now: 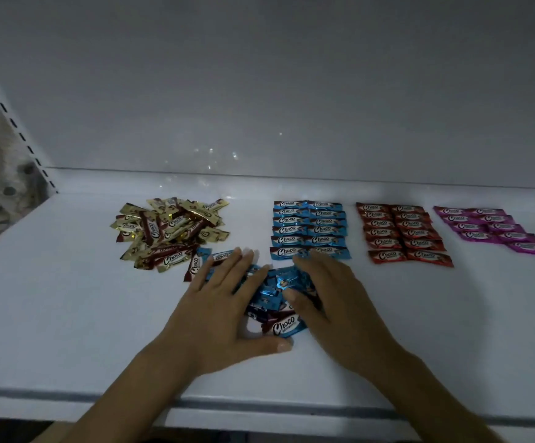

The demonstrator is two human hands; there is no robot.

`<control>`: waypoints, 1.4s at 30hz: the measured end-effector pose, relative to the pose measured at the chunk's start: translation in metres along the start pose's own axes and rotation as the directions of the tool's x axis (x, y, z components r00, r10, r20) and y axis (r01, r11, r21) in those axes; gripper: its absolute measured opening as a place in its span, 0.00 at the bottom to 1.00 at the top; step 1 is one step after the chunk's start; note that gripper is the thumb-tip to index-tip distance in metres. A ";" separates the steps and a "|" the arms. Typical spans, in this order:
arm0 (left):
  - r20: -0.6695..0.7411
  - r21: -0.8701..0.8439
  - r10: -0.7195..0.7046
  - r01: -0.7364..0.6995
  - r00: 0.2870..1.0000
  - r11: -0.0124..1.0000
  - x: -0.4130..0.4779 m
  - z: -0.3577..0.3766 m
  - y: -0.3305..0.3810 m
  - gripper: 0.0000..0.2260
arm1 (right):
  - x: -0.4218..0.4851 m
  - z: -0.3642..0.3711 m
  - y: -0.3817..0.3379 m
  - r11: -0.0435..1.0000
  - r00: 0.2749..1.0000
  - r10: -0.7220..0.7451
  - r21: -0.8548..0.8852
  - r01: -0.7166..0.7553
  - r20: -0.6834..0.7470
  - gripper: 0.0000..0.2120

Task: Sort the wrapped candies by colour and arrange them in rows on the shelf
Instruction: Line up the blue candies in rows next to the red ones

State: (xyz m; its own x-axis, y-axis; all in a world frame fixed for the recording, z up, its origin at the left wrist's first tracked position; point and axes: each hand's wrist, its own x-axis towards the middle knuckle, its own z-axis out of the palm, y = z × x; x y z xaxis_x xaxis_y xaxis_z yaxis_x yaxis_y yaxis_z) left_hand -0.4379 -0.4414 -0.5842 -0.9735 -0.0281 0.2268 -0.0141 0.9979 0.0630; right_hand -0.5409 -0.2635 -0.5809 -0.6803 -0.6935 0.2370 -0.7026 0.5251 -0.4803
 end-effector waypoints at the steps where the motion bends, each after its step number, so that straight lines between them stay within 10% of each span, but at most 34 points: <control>1: 0.016 -0.013 -0.031 0.031 0.999 0.999 -0.001 -0.001 0.003 0.46 | -0.001 0.005 -0.002 1.000 1.000 -0.002 -0.015 0.002 0.014 0.41; 12: -0.009 -0.089 -0.089 0.088 0.996 0.992 -0.006 -0.006 0.004 0.46 | -0.002 0.014 -0.006 0.993 0.999 -0.029 -0.118 0.027 -0.015 0.33; 19: 0.218 -0.061 -0.145 0.161 0.965 0.985 0.010 -0.008 -0.006 0.54 | -0.003 0.017 -0.006 0.991 0.998 -0.037 -0.132 0.031 -0.040 0.32; 33: 0.061 -0.304 0.005 0.014 0.998 0.953 0.013 0.007 -0.006 0.53 | -0.004 0.014 -0.022 0.999 0.999 0.021 -0.040 -0.020 0.036 0.37; 42: -0.005 -0.425 -0.032 0.027 0.999 0.905 0.008 0.004 -0.004 0.49 | 0.008 0.035 -0.051 0.986 0.989 0.106 0.140 -0.090 -0.107 0.14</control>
State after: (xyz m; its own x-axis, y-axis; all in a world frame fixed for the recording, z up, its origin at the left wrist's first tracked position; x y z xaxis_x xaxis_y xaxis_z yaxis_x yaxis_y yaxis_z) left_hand -0.4461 -0.4455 -0.5866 -0.9715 -0.0601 0.2295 0.0583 0.8772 0.4765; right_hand -0.5032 -0.3129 -0.5840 -0.7691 -0.5776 0.2737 -0.6022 0.5112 -0.6132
